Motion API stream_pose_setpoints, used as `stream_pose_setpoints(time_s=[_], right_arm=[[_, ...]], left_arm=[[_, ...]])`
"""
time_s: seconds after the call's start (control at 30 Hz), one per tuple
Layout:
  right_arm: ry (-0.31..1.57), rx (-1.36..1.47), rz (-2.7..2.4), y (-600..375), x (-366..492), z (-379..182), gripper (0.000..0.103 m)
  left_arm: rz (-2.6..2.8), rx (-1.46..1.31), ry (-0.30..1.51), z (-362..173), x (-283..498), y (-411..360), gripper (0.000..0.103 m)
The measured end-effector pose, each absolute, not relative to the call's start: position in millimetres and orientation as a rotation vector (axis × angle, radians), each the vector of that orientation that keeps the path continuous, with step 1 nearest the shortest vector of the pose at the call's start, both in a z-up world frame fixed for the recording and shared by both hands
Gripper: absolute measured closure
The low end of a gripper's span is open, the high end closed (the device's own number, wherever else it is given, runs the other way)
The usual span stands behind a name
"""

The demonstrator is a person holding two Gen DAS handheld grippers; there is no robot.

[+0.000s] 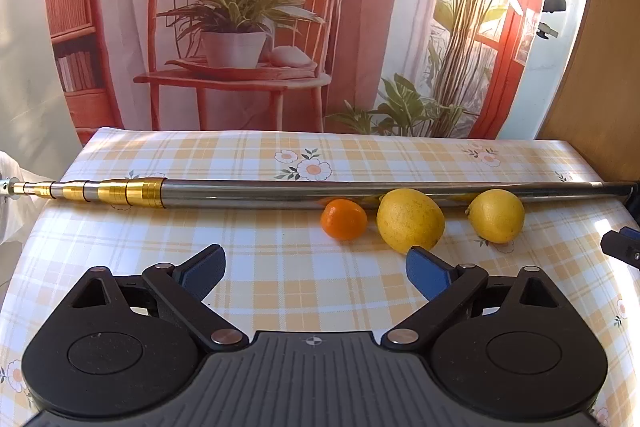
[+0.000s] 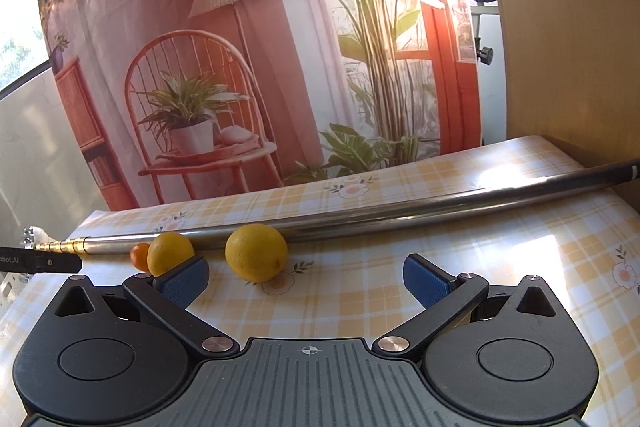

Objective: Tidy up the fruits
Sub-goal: 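Move left gripper to a mandarin by the pole while right approaches a lemon, then close left gripper on the mandarin while right closes on the yellow lemon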

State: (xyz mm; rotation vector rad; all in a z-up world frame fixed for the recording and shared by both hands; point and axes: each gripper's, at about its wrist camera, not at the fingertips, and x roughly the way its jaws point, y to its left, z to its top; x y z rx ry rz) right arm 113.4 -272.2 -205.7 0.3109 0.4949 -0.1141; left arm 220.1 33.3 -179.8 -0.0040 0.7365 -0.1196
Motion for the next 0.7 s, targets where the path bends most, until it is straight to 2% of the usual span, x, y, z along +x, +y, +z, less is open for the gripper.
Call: stream_pose_setpoints(time_s=[0.17, 0.27, 0.33, 0.47, 0.57, 0.7], right_arm=[[0.486, 0.317, -0.089, -272.6, 115.1, -208.3, 0.000], [0.488, 0.321, -0.082, -272.0, 117.1, -209.9, 0.000], [0.495, 0.328, -0.074, -270.5, 118.5, -211.7, 0.000], [0.513, 0.333, -0.073, -268.4, 120.3, -216.8, 0.000], [0.520, 0.335, -0.068, -267.7, 120.4, -218.8, 0.000], [0.521, 0.328, -0.071, -268.1, 120.5, -219.7, 0.000]], left_arm=[[-0.150, 0.013, 0.717, -187.6, 229.2, 30.4, 0.017], [-0.153, -0.008, 0.693, -190.6, 239.0, 31.0, 0.032], [-0.148, -0.014, 0.666, -192.5, 246.4, 30.1, 0.038], [-0.149, -0.027, 0.648, -201.7, 266.1, 25.9, 0.040], [-0.151, -0.006, 0.671, -211.3, 278.9, 19.9, 0.050], [-0.161, 0.027, 0.682, -222.2, 283.3, 14.1, 0.053]])
